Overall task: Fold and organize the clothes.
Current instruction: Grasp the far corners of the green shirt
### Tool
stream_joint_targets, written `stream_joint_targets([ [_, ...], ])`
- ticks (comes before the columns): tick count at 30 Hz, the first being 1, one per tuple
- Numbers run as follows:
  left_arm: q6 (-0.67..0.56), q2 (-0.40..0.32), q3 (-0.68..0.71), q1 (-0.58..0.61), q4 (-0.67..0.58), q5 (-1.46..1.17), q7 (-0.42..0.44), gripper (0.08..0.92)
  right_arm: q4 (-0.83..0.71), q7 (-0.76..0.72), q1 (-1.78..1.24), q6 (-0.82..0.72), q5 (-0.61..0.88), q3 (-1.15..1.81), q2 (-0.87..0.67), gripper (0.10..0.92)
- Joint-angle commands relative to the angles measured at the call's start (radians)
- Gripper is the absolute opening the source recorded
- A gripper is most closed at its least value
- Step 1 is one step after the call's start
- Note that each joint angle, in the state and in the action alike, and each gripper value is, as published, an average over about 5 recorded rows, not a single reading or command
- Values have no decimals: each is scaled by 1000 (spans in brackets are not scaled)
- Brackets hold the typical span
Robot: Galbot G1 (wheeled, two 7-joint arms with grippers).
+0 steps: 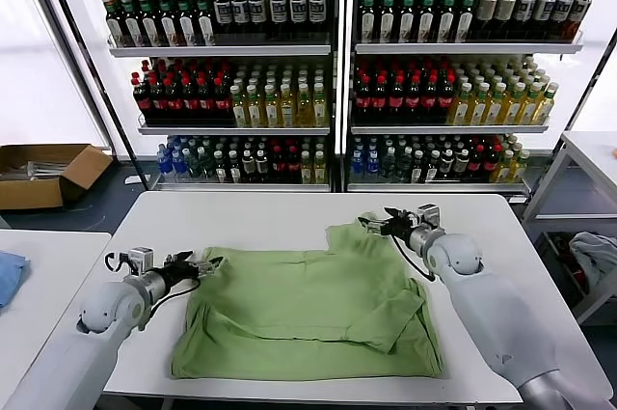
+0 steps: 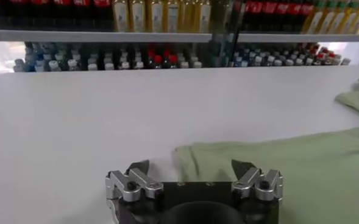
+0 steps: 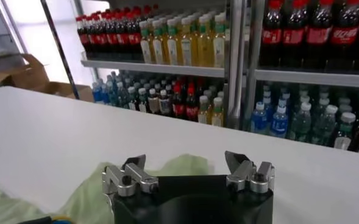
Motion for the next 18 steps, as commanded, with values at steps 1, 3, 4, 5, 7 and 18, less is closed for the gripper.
stream_joint_targets([
  [1,1,-8,72,-119,133,-13,2,823,-108,-7,79,-5,-25,-54,33,823],
  [3,2,-14,73,-110,127,-11,4,823,-100,-5,69,-8,-30,-54,31,821],
  [4,1,-18,73,-105,124,-9,5,823,-97,-2,64,-8,-33,-53,30,814],
  [5,0,-22,72,-101,121,-6,6,823,-94,1,60,-7,-34,-53,29,798],
  [7,-2,-28,72,-89,114,-2,7,821,-87,7,49,-4,-38,-51,30,758],
  [18,15,-14,46,29,4,10,15,580,-44,18,3,-4,-44,-33,24,440],
])
